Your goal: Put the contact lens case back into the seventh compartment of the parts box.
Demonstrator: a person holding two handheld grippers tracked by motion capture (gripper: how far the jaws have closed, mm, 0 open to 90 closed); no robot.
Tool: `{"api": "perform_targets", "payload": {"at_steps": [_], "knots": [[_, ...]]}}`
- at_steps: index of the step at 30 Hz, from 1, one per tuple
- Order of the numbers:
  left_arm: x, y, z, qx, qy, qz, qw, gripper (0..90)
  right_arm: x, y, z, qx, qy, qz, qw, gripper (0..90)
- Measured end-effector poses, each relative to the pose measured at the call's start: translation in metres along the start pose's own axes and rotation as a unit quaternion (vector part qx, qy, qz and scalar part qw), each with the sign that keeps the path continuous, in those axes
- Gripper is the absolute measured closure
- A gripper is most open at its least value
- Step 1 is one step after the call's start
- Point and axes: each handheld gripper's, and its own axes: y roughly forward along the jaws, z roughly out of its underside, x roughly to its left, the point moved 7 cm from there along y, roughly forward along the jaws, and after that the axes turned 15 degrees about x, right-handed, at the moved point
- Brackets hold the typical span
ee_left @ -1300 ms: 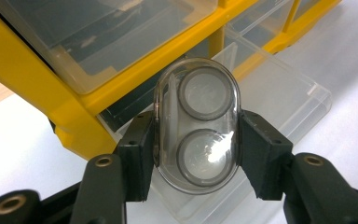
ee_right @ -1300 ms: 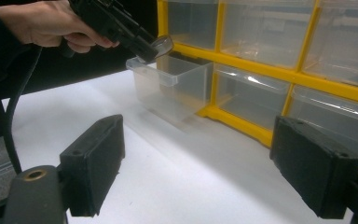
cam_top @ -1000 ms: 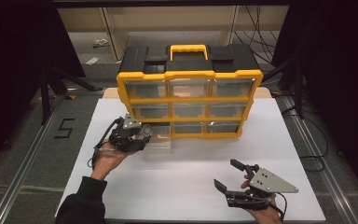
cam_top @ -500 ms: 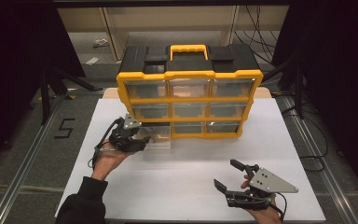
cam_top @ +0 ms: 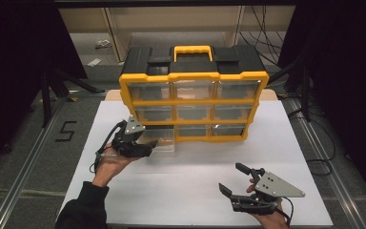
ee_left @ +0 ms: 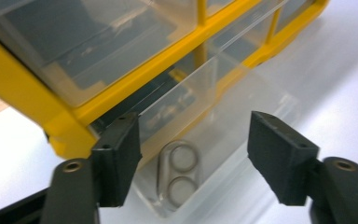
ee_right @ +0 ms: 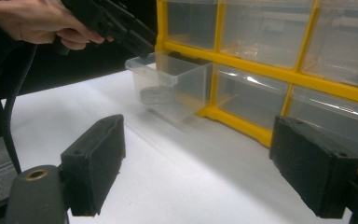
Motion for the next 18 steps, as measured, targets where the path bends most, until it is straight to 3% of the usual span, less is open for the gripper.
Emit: {"api": "perform_targets", "payload": {"at_steps": [6,13,18], "knots": [[-0.006,-0.005,0.001,-0.015,0.001,0.009,0.9998,19.8,0.000,0.000,0.000,0.000,0.000,0.000,1.0000,19.2],[-0.012,-0.010,0.003,-0.045,-0.003,0.039,0.9982,17.3,0.000,0.000,0.000,0.000,0.000,0.000,1.0000,19.2],[-0.017,-0.011,0.005,-0.060,0.003,0.041,0.9974,17.1,0.000,0.000,0.000,0.000,0.001,0.000,1.0000,19.2]]}}
